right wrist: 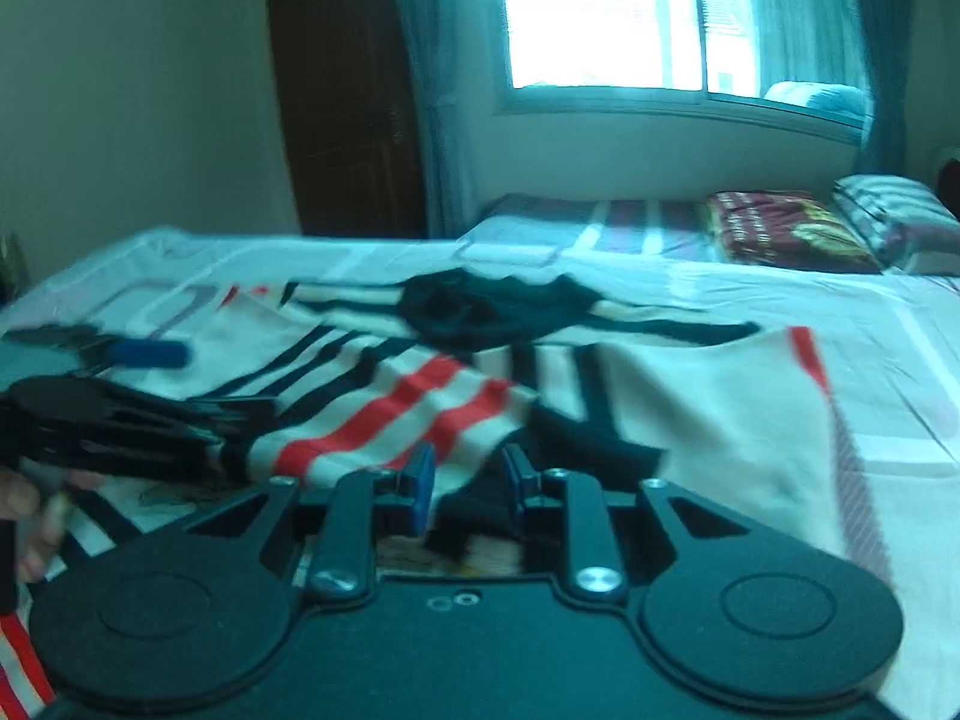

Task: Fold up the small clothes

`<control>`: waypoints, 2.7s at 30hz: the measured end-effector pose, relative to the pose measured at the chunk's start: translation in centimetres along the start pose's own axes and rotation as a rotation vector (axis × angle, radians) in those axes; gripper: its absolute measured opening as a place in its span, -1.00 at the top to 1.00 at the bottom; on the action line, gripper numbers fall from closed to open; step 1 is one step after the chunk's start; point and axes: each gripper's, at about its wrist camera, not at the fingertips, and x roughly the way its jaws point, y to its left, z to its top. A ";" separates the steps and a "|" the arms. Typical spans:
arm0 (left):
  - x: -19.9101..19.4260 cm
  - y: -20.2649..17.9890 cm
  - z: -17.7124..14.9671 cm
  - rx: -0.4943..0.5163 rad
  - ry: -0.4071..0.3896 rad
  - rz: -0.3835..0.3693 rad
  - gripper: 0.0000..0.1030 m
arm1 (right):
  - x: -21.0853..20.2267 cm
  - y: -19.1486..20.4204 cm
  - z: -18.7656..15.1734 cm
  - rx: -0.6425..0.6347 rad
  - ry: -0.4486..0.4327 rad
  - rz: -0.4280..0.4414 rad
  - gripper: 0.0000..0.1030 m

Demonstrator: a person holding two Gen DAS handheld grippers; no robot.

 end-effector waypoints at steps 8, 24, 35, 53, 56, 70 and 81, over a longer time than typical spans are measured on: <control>0.1 2.5 0.0 -0.108 0.002 -0.041 -1.00 | -0.3 -0.6 -0.1 0.082 -0.015 -0.054 0.55; 3.4 2.9 3.3 -0.055 0.002 -0.011 -1.00 | 0.9 -5.2 2.2 0.139 -0.043 -0.229 0.54; 9.0 -6.8 8.4 -0.079 0.014 -0.075 -1.00 | 3.4 -14.2 4.0 0.202 -0.028 -0.312 0.56; 1.7 -3.7 2.8 -0.106 0.030 0.056 -1.00 | -4.4 -13.7 -0.6 0.185 0.003 -0.200 0.57; 1.3 -1.6 0.0 -0.080 0.087 0.112 -1.00 | -4.0 -11.0 -3.0 0.093 0.078 -0.234 0.55; -16.8 10.1 -9.3 -0.145 0.188 0.084 -0.25 | -19.7 -7.1 -9.5 0.382 0.089 -0.106 -0.09; -21.6 12.9 -19.4 -0.565 0.324 -0.451 -0.24 | -26.2 -3.0 -18.2 0.666 0.204 -0.030 0.04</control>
